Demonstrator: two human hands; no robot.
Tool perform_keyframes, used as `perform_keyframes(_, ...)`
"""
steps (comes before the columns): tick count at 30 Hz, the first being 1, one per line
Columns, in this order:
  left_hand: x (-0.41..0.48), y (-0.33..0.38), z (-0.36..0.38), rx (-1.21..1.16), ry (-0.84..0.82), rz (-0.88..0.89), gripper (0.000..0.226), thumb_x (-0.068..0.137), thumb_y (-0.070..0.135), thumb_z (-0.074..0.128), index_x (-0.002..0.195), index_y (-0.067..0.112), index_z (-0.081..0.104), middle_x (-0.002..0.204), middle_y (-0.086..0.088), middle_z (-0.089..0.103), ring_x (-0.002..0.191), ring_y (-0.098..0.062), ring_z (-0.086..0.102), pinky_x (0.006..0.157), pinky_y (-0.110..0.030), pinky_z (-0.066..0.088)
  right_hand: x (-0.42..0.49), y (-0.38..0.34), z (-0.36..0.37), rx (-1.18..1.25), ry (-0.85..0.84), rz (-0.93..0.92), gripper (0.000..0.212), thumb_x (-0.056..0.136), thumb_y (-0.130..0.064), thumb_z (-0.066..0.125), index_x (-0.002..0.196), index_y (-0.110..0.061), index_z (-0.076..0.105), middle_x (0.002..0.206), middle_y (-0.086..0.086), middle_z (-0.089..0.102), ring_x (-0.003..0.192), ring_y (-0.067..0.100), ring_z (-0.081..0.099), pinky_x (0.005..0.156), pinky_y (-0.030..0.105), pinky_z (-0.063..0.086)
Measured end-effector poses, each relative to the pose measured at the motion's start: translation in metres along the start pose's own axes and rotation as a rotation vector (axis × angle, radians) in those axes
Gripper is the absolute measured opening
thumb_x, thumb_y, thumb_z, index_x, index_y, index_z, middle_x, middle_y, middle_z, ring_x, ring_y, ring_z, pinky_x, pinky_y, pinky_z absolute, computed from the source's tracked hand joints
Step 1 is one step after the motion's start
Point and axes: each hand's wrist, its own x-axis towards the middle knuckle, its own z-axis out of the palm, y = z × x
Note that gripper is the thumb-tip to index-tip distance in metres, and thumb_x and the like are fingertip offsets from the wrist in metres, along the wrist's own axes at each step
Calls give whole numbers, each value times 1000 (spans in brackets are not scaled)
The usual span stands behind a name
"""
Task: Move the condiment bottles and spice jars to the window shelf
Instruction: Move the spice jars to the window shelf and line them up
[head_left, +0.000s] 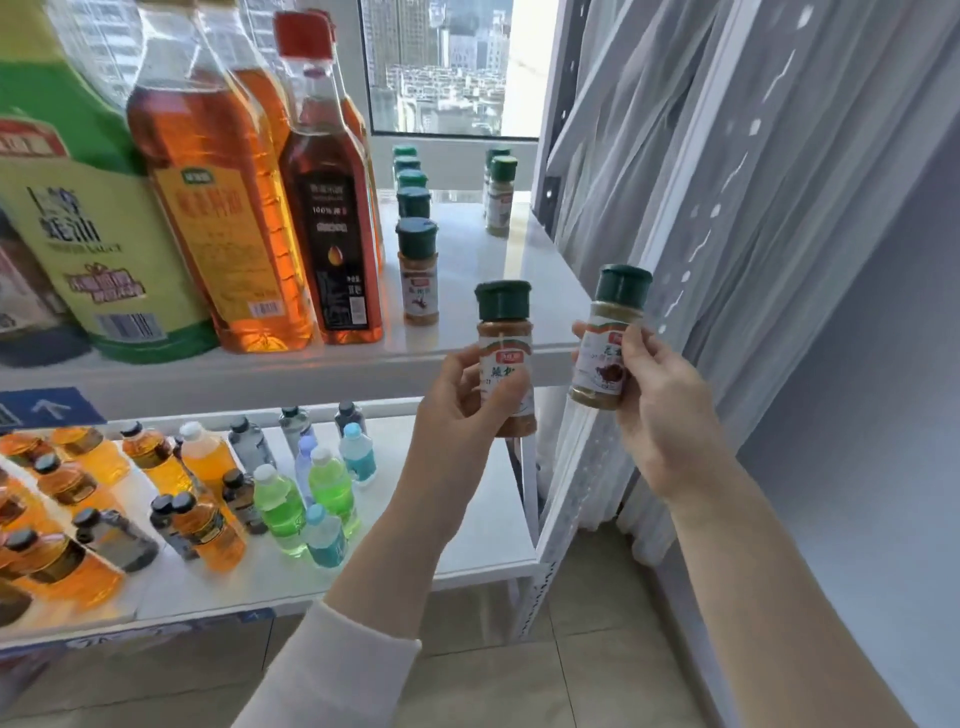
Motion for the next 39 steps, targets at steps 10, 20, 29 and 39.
perform_keyframes(10, 98, 3, 2, 117, 25, 13, 27, 84, 23, 62, 110, 23, 54, 94, 5, 66, 75, 3, 63, 57, -9, 47, 129, 5, 38, -153, -14, -1, 25, 96, -37, 41, 106, -20, 56, 107, 9, 64, 103, 24, 61, 91, 41, 49)
perform_keyframes(20, 160, -6, 4, 296, 151, 14, 33, 88, 20, 59, 118, 26, 47, 89, 15, 60, 75, 6, 60, 70, -14, 53, 233, 8, 64, -419, -50, -132, 14, 96, -16, 45, 108, -11, 51, 103, 20, 61, 86, 32, 57, 54, 16, 46)
perform_keyframes(29, 190, -8, 9, 298, 197, 19, 26, 89, 14, 58, 111, 22, 48, 83, 13, 59, 61, 17, 54, 57, -1, 42, 276, 19, 63, -516, -44, -173, 33, 96, -20, 47, 128, -11, 43, 106, -7, 55, 90, 4, 52, 61, 3, 40)
perform_keyframes(39, 197, -9, 11, 285, 235, 4, 23, 90, 10, 56, 106, 23, 44, 80, 13, 55, 56, 19, 52, 54, -1, 42, 281, 29, 60, -513, -15, -153, 45, 86, -8, 63, 127, -6, 45, 131, 8, 49, 100, 8, 49, 57, -9, 33)
